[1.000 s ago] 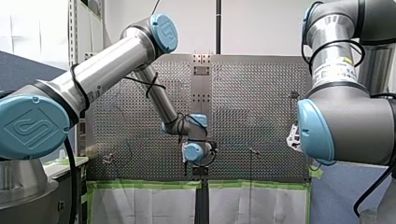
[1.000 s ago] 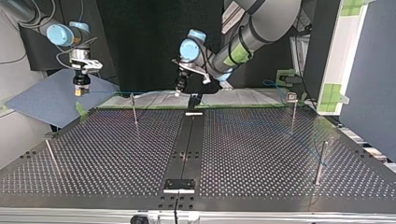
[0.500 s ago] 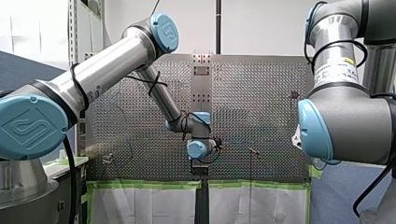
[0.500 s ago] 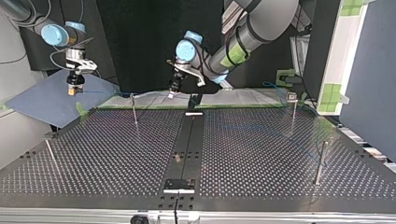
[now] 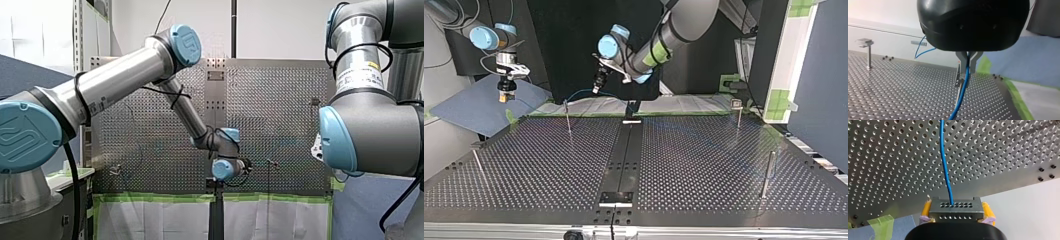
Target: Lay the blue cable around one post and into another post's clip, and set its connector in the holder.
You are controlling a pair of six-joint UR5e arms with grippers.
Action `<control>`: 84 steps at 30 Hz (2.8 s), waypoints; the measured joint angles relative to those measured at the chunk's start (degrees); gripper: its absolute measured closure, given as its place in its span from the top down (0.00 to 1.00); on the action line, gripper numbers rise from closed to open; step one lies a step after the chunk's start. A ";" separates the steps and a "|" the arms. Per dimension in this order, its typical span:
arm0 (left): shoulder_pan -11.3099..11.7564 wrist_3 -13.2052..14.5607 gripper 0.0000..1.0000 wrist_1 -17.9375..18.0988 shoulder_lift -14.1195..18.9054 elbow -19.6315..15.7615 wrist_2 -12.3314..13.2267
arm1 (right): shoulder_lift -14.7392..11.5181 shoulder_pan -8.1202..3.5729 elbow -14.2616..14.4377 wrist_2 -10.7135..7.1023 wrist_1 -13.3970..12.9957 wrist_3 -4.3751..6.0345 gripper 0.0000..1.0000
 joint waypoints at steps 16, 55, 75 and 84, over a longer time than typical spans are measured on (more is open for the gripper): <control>1.42 -0.41 0.00 -0.92 -0.44 3.63 0.76 | 2.54 -1.22 -1.01 0.28 0.83 1.08 0.00; 3.70 1.92 0.00 4.47 -0.46 -2.77 4.10 | 4.68 -1.60 -0.44 3.86 2.57 -0.69 0.00; 5.95 -1.23 0.00 5.56 -3.57 -1.28 7.28 | 5.90 -1.70 -1.22 2.73 1.49 0.77 0.00; 6.56 -1.67 0.00 5.84 -3.61 -0.68 8.46 | 5.93 -1.58 -1.88 2.44 1.90 0.77 0.00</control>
